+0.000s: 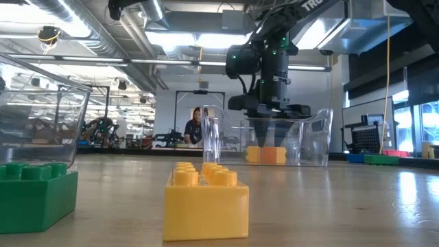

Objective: Sort & place blocks by color
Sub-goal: Put the yellow game piece into the center transparent bin

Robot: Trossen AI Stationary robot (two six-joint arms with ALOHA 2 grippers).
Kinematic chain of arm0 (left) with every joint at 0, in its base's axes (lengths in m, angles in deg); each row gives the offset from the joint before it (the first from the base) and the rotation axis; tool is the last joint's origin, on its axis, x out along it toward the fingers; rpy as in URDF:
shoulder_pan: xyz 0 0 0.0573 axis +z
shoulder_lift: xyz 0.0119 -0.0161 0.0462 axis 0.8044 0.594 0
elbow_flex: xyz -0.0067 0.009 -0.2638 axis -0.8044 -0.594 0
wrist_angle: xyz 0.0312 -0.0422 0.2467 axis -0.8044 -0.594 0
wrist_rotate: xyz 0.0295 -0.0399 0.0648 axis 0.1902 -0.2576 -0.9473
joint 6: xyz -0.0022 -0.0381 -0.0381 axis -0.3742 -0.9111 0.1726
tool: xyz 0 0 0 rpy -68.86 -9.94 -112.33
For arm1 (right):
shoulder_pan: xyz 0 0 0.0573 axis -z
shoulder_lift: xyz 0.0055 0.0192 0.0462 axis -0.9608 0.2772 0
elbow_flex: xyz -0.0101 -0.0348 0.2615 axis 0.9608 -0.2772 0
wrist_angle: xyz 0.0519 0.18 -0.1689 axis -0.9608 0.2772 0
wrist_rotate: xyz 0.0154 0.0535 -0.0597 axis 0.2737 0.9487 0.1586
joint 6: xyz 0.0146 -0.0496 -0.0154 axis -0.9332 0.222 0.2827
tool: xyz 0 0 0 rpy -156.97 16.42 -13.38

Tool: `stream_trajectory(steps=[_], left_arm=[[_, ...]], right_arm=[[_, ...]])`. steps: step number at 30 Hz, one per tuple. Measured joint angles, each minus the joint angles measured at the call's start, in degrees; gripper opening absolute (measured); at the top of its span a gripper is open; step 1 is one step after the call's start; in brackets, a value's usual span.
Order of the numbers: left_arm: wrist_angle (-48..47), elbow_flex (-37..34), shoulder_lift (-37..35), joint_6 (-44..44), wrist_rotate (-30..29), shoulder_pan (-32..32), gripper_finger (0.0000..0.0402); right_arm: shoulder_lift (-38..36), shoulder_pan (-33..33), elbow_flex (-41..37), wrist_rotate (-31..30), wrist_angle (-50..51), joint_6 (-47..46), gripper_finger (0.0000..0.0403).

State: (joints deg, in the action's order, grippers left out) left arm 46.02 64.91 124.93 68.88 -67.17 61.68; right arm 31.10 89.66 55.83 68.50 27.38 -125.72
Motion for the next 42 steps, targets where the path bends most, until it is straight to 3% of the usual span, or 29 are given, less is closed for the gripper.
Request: stream_trajectory(steps=[8, 14, 18, 25, 31, 36, 42], left_arm=[[0.0, 0.0, 0.0, 0.0, -0.02, 0.0, 0.0196], [-0.04, 0.0, 0.0, -0.03, -0.05, 0.0, 0.0196], [-0.02, 0.0, 0.02, -0.29, -0.19, 0.0, 0.0196], [-0.06, 0.0, 0.02, -0.05, -0.22, 0.0, 0.0196], [-0.07, 0.0, 0.02, -0.09, -0.22, -0.01, 0.0196], [-0.04, 0.0, 0.02, -0.11, -0.2, -0.01, 0.0196], [-0.02, 0.0, 0.12, -0.26, -0.2, -0.02, 0.0196]], right_arm=[[-1.74, 0.15, 1.12, 0.22, 1.38, 9.94, 0.0271], [-10.4, -2.83, -0.85, -5.3, 4.8, 17.6, 0.0276], [-20.24, -6.0, -6.37, -8.09, 2.28, 19.4, 0.0272], [-41.32, -12.58, -24.42, -8.12, -17.67, 13.43, 0.0272], [-55.35, -16.64, -39.59, -6.71, -50.23, 15.73, 0.0273], [-59.88, -18.24, -47.03, -6.02, -73.59, 27.55, 0.0273], [-60.12, -19.15, -48.13, -6.0, -77.49, 34.62, 0.0273]])
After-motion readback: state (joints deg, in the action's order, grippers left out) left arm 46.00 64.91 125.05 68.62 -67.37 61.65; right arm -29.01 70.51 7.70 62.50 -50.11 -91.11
